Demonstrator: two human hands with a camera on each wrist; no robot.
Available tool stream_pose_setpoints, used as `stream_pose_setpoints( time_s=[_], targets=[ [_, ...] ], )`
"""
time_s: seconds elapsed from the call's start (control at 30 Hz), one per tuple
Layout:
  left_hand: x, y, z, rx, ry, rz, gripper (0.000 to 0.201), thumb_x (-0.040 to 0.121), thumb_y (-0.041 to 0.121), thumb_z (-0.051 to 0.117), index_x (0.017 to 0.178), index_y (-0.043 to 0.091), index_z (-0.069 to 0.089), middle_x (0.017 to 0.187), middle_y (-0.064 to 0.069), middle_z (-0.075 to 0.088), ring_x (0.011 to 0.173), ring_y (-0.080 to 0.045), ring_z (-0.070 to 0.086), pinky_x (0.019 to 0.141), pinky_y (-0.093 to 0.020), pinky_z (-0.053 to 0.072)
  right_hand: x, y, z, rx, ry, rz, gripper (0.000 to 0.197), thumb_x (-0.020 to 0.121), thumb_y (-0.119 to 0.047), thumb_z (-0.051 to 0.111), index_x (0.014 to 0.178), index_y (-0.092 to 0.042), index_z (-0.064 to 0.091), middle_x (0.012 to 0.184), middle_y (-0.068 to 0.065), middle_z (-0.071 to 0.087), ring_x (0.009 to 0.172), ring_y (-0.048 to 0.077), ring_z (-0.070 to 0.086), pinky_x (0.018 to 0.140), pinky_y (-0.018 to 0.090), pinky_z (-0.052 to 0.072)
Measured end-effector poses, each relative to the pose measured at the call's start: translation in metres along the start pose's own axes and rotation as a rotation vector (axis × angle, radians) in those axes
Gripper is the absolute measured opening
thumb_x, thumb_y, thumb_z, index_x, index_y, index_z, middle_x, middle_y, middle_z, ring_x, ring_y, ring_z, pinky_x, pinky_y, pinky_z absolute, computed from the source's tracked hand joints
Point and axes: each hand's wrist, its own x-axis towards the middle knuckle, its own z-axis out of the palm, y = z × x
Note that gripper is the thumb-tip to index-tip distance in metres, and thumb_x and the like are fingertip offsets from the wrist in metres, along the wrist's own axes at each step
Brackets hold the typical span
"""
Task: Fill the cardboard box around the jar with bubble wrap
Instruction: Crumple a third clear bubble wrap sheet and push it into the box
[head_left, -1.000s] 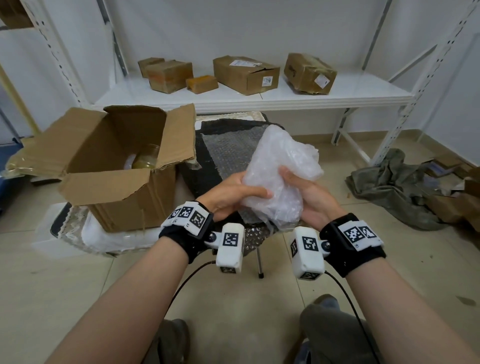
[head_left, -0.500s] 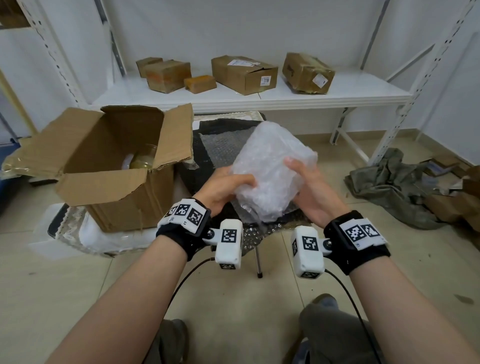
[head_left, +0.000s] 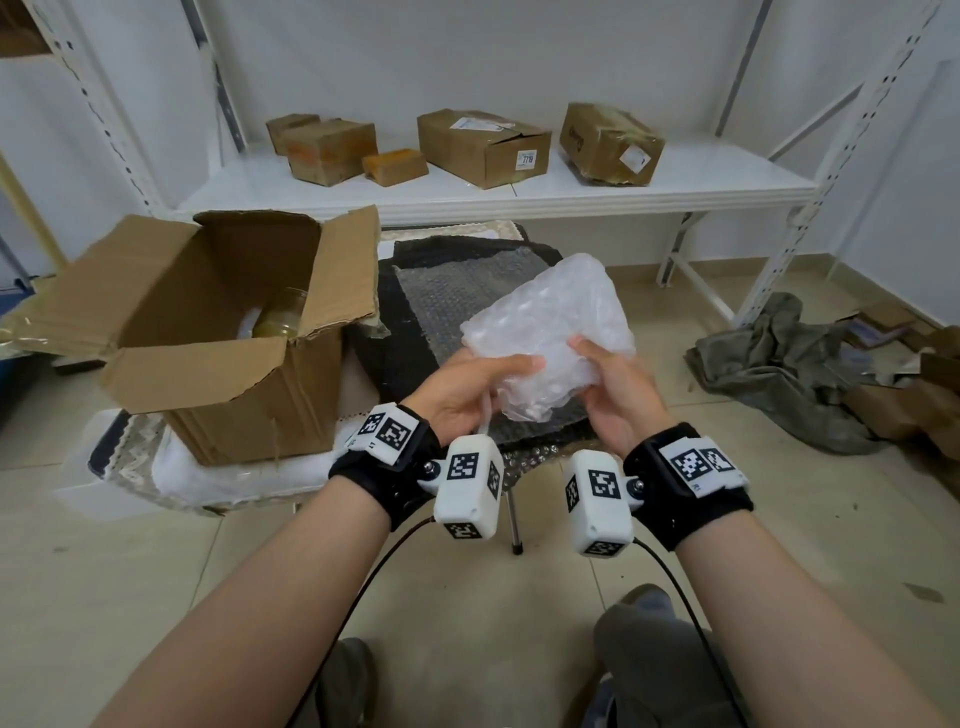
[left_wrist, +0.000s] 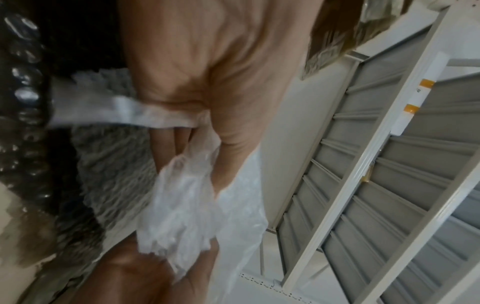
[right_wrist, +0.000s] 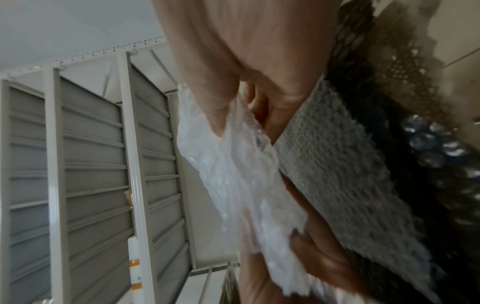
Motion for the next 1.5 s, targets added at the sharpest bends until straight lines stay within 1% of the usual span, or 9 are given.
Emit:
stream_pose_setpoints(
  time_s=[0.17, 0.27, 0.47, 0.8, 1.07, 1.2, 1.27, 1.37, 1.5],
  targets=[
    [0.005, 0.006, 0.0, 0.091, 0.197, 0.138, 0.018, 0.093, -0.009, 0.053, 0.098, 0.006, 0.062, 0.09, -0.008, 0.069, 0.057, -0.009, 0.065, 0.049, -0.017, 0.053, -0.007, -0.021, -0.011, 0.002, -0.011, -0.02, 0.054, 0.09, -0.019, 0.069, 0.139, -0.017, 0.046, 0.127, 0.014, 0.067, 0.109, 0.028, 0.071, 0.08, 0.037, 0.06],
    [0.006, 0.011, 0.001, 0.173, 0.179, 0.17, 0.016, 0.096, -0.002, 0.054, 0.108, 0.002, 0.063, 0.087, -0.007, 0.066, 0.059, -0.01, 0.054, 0.041, -0.015, 0.041, -0.018, -0.033, -0.013, 0.006, -0.122, -0.036, 0.044, 0.095, -0.035, 0.063, 0.135, -0.025, 0.051, 0.121, 0.01, 0.073, 0.118, 0.027, 0.067, 0.093, 0.041, 0.057],
    [-0.001, 0.03, 0.021, 0.311, 0.083, 0.194, 0.031, 0.091, -0.002, 0.06, 0.123, -0.003, 0.06, 0.092, -0.008, 0.069, 0.061, -0.01, 0.059, 0.042, -0.016, 0.043, -0.025, -0.047, -0.008, 0.197, -0.209, -0.067, 0.056, 0.101, -0.046, 0.048, 0.147, -0.014, 0.045, 0.143, 0.013, 0.058, 0.134, 0.031, 0.053, 0.111, 0.048, 0.043],
    [-0.056, 0.137, 0.037, 0.574, 0.131, 0.327, 0.029, 0.09, 0.014, 0.064, 0.115, 0.0, 0.068, 0.106, -0.017, 0.072, 0.085, -0.022, 0.059, 0.07, -0.03, 0.046, -0.036, -0.073, 0.065, 0.237, -0.086, -0.149, 0.054, 0.094, -0.007, 0.063, 0.144, -0.004, 0.045, 0.134, 0.016, 0.063, 0.115, 0.03, 0.065, 0.082, 0.037, 0.061],
    [-0.121, 0.218, -0.066, 0.768, 0.257, 0.406, 0.024, 0.088, 0.019, 0.07, 0.111, 0.013, 0.07, 0.113, 0.001, 0.072, 0.108, -0.018, 0.066, 0.094, -0.035, 0.051, -0.074, -0.088, 0.175, -0.314, -0.488, -0.089, 0.038, 0.086, 0.006, 0.067, 0.122, -0.001, 0.058, 0.118, 0.01, 0.069, 0.096, 0.023, 0.072, 0.076, 0.033, 0.062],
    [-0.121, 0.228, -0.108, 0.846, 0.407, 0.416, 0.049, 0.071, 0.019, 0.086, 0.115, 0.012, 0.066, 0.109, -0.002, 0.072, 0.099, -0.018, 0.069, 0.091, -0.036, 0.056, -0.07, -0.071, 0.224, -0.69, -0.418, -0.239, 0.023, 0.082, 0.009, 0.069, 0.096, -0.009, 0.063, 0.102, 0.009, 0.071, 0.094, 0.025, 0.069, 0.059, 0.024, 0.058],
    [-0.12, 0.232, -0.122, 0.918, 0.395, 0.428, 0.057, 0.068, 0.012, 0.086, 0.119, 0.011, 0.063, 0.114, -0.003, 0.069, 0.105, -0.021, 0.065, 0.093, -0.036, 0.054, -0.061, -0.06, 0.242, -0.854, -0.365, -0.321, 0.021, 0.08, 0.005, 0.071, 0.09, -0.012, 0.065, 0.099, 0.009, 0.071, 0.096, 0.027, 0.068, 0.068, 0.03, 0.061],
    [-0.114, 0.239, -0.141, 1.054, 0.43, 0.444, 0.088, 0.062, 0.016, 0.091, 0.138, 0.018, 0.046, 0.129, 0.003, 0.049, 0.117, -0.018, 0.049, 0.103, -0.034, 0.042, -0.045, -0.048, 0.265, -1.05, -0.285, -0.386, 0.028, 0.078, 0.0, 0.074, 0.106, -0.003, 0.068, 0.11, 0.014, 0.07, 0.103, 0.031, 0.066, 0.089, 0.045, 0.058],
    [-0.102, 0.247, -0.156, 1.399, 0.355, 0.441, 0.083, 0.062, 0.022, 0.091, 0.135, 0.019, 0.05, 0.126, 0.0, 0.053, 0.114, -0.02, 0.051, 0.097, -0.032, 0.044, -0.031, -0.033, 0.288, -1.256, -0.294, -0.476, 0.03, 0.084, -0.003, 0.068, 0.113, 0.003, 0.064, 0.113, 0.019, 0.065, 0.102, 0.031, 0.062, 0.076, 0.032, 0.05]
  ],
)
